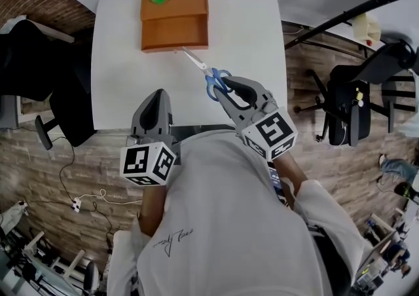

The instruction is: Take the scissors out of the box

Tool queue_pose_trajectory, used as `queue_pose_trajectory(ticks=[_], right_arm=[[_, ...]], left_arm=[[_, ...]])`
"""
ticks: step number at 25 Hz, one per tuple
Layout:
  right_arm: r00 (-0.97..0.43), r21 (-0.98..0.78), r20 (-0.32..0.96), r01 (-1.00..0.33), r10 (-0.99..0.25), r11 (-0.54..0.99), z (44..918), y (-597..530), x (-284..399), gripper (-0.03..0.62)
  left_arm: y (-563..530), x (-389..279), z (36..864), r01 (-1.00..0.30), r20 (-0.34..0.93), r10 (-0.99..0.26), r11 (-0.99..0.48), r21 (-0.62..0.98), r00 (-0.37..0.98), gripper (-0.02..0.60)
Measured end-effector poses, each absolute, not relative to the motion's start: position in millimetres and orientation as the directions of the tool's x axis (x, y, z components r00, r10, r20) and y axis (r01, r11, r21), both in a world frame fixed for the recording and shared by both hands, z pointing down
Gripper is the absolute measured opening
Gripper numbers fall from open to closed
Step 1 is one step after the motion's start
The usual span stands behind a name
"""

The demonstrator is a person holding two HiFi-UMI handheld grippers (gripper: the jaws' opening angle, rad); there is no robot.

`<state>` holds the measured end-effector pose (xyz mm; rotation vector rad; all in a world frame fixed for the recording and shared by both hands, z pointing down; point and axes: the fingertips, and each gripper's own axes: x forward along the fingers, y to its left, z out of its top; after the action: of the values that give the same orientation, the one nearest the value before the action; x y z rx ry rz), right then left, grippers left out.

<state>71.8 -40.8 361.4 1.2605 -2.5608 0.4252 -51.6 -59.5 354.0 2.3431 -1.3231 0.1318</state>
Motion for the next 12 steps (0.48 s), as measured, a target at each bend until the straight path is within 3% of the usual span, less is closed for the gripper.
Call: queue_pose_trajectory(ticks=[12], right_arm=[[-0.569, -0.155, 0.344, -0.819, -0.747, 0.553, 354.7, -42.8, 79.9, 0.097]], left_arm=[[-63.9, -49.7, 349.1, -0.833, 0.289, -0.788, -0.464, 0.302, 0.544, 0.008]])
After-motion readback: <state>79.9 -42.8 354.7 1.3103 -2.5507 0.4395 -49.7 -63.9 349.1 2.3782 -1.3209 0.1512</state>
